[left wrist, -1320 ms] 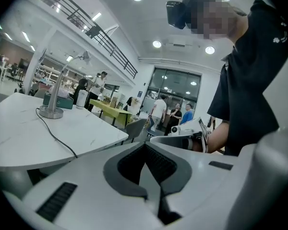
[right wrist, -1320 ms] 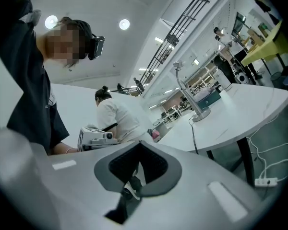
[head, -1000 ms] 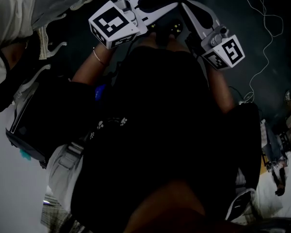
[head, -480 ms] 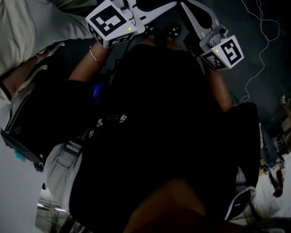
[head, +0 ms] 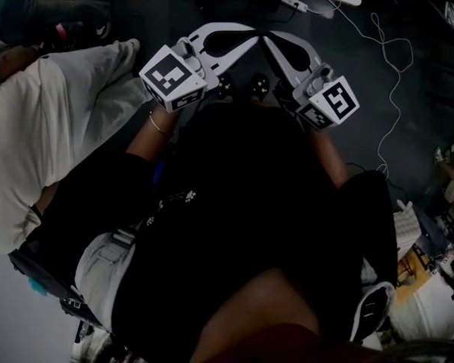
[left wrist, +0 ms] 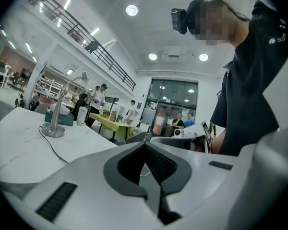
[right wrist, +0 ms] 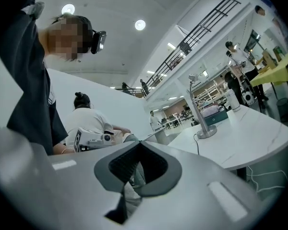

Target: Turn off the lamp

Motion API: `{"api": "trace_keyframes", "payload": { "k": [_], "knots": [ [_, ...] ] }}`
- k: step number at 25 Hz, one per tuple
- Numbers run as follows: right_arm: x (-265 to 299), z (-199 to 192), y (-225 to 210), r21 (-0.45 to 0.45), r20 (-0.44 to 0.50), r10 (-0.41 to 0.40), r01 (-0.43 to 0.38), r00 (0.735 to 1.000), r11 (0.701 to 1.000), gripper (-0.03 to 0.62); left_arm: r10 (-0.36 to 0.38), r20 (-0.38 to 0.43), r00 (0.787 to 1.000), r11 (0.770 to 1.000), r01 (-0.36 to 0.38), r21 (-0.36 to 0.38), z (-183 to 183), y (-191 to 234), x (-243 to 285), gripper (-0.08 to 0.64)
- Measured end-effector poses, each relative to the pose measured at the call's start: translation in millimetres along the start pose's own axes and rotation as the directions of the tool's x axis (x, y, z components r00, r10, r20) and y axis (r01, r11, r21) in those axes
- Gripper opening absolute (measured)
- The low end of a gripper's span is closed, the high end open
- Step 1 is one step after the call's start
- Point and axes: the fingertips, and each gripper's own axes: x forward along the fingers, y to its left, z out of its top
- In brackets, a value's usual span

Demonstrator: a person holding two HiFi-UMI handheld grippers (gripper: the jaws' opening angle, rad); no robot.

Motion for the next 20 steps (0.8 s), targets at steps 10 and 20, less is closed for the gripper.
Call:
{"api": "trace_keyframes", "payload": {
  "k": [10,20],
  "knots": [
    [-8.3,7.9,-10.4,-0.026,0.081,-0.127,0.129,0.989,0.991,0.000,-0.093,0.000,0.996,0.993,0.093,0.068,-5.0,-5.0,13.2,0.006],
    [-29.3,25.3,-13.8,-0.046,0.135,-0.197,0.204,0.971,0.978,0.000,-0.125,0.045,0.991,0.992,0.123,0.035,12.2,-21.2,25.7,0.006]
  ]
}}
